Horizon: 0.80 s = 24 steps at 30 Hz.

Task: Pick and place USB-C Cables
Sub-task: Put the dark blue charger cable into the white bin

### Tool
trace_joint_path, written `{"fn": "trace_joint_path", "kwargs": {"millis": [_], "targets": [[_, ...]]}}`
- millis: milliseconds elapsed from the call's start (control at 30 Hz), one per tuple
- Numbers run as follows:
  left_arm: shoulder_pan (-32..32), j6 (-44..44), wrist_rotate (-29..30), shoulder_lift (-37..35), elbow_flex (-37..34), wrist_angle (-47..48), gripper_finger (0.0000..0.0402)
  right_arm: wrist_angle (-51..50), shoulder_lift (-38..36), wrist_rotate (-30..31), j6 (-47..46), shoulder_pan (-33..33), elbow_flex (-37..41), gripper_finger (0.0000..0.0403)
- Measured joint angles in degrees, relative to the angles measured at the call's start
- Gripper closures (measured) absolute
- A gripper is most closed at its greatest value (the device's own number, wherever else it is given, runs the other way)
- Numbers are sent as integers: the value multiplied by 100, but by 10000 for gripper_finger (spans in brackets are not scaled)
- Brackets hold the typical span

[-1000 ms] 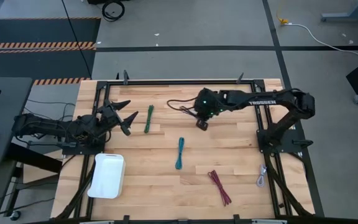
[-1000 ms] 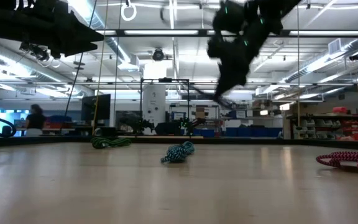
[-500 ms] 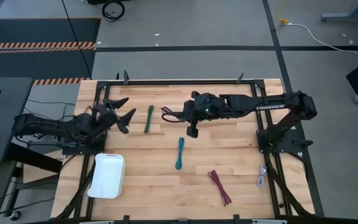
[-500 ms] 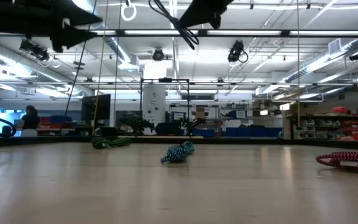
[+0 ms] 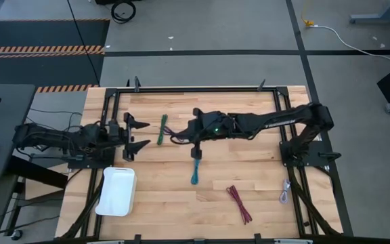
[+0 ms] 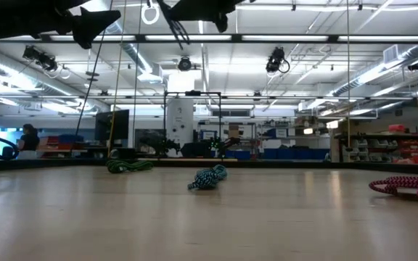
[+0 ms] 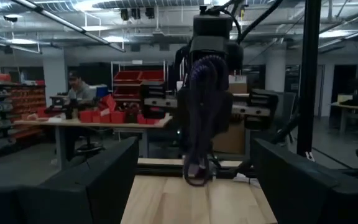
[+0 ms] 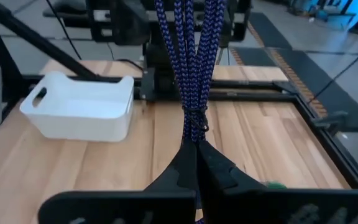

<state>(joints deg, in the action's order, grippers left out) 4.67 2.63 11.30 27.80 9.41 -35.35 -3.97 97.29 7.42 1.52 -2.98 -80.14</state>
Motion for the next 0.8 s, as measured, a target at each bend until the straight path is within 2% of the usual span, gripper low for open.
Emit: {"fn": "trace_joint_path", "kwargs": {"millis": [300, 533, 800], "targets": [[0, -45, -1, 47, 0, -34, 83, 741, 428, -4, 22, 0, 0, 403], [-4, -48, 7, 312, 0, -260, 84, 1781, 788, -216, 57, 53, -2, 403], [-22, -99, -106, 816, 0, -981, 84, 2003, 918, -274, 14, 135, -4, 403]]}}
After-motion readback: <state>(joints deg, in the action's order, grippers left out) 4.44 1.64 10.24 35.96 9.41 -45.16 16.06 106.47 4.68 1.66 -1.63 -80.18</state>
